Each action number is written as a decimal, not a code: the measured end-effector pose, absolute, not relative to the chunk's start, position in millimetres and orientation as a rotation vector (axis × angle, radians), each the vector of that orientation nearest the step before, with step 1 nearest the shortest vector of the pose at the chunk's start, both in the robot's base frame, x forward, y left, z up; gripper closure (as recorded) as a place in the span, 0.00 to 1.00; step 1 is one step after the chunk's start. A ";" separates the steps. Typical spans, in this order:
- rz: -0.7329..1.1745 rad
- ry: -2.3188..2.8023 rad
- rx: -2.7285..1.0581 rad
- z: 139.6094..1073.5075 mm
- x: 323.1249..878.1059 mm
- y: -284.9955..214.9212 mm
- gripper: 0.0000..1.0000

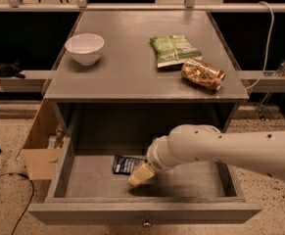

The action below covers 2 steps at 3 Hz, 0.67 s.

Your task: Pick rxbar blueberry from top drawer and place on counter

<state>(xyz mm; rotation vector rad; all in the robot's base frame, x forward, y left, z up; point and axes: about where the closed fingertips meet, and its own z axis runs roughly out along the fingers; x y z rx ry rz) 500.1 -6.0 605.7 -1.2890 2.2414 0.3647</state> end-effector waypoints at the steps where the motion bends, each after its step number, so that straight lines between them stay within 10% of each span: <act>1: 0.368 2.238 -1.304 600.0 492.8 1.1 0.00; 2: 0.367 2.229 -1.318 596.9 492.8 9.0 0.00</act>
Offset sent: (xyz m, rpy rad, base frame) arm -0.0070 0.0228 -0.0148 -0.0068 -0.0028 0.0322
